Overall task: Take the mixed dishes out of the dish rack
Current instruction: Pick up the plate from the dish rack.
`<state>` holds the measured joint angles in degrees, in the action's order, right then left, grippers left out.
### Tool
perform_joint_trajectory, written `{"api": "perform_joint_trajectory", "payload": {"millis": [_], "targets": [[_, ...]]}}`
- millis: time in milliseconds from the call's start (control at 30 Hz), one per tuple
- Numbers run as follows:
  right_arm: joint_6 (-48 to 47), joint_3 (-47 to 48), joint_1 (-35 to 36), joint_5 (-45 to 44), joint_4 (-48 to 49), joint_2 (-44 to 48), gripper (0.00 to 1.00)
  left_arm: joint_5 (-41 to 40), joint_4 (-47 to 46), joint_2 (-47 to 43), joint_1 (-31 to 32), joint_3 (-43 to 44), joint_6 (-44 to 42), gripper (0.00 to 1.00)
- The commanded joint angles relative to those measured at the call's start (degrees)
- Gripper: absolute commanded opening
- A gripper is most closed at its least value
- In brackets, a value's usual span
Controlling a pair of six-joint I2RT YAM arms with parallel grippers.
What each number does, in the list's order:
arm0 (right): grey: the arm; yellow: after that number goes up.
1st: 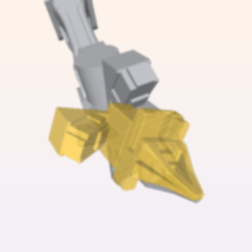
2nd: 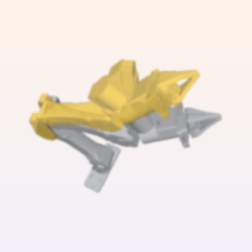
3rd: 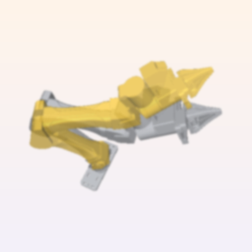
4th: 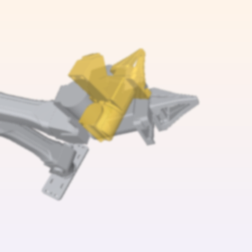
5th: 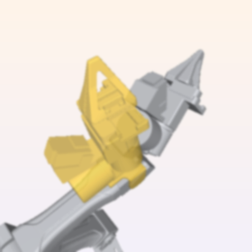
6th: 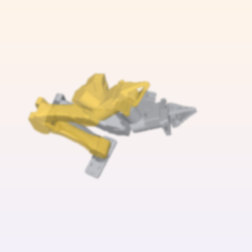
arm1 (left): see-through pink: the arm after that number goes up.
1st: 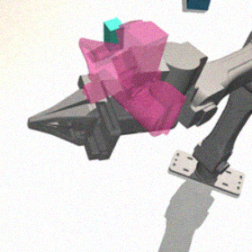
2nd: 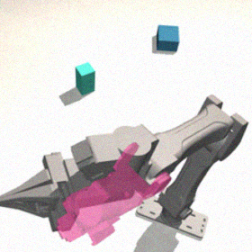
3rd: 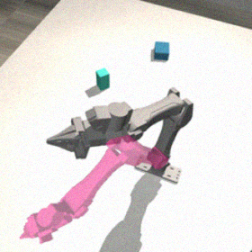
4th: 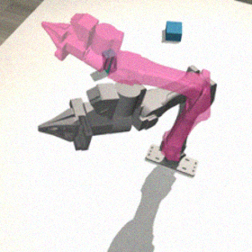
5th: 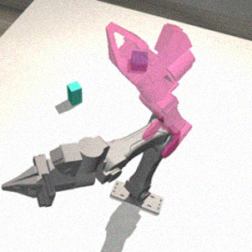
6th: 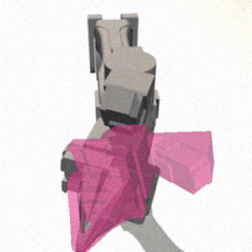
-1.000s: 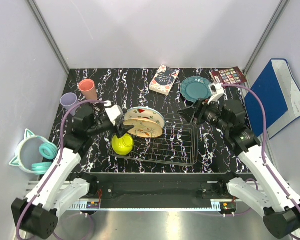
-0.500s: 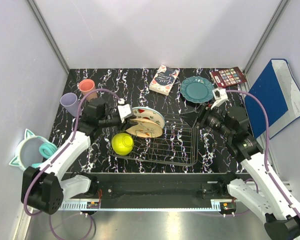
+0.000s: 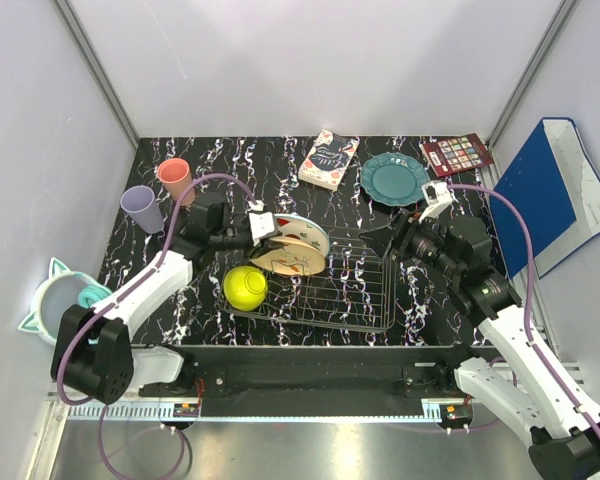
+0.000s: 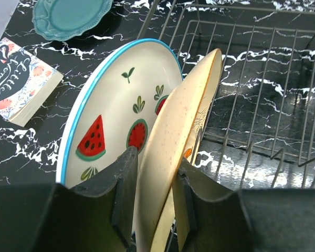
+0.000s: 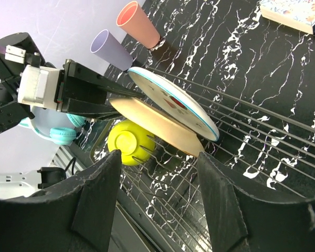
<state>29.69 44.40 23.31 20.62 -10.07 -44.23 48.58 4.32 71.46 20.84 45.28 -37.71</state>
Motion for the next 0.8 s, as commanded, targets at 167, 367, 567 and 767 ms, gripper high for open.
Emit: {"api": "perform_joint_trajectory", "payload": {"millis": [167,367,567,767], "targets": [[-0.6,-0.46,0.51,-1.11,2.6,0.37,0.67,-1.73,0.34,5.35,3.42,-0.63,-2.71,0.31],[-0.51,-0.81,0.51,-1.55,2.68,0.28,0.67,-5.76,0.69,3.87,3.59,0.25,-2.45,0.0],[-0.34,-0.37,0.51,-0.85,3.56,-0.42,0.67,-10.95,1.04,-1.58,3.59,1.13,-2.54,0.0],[0.19,-0.02,0.51,0.38,5.14,-1.83,0.67,-13.15,2.8,-6.33,3.68,3.23,-4.29,0.0]]}}
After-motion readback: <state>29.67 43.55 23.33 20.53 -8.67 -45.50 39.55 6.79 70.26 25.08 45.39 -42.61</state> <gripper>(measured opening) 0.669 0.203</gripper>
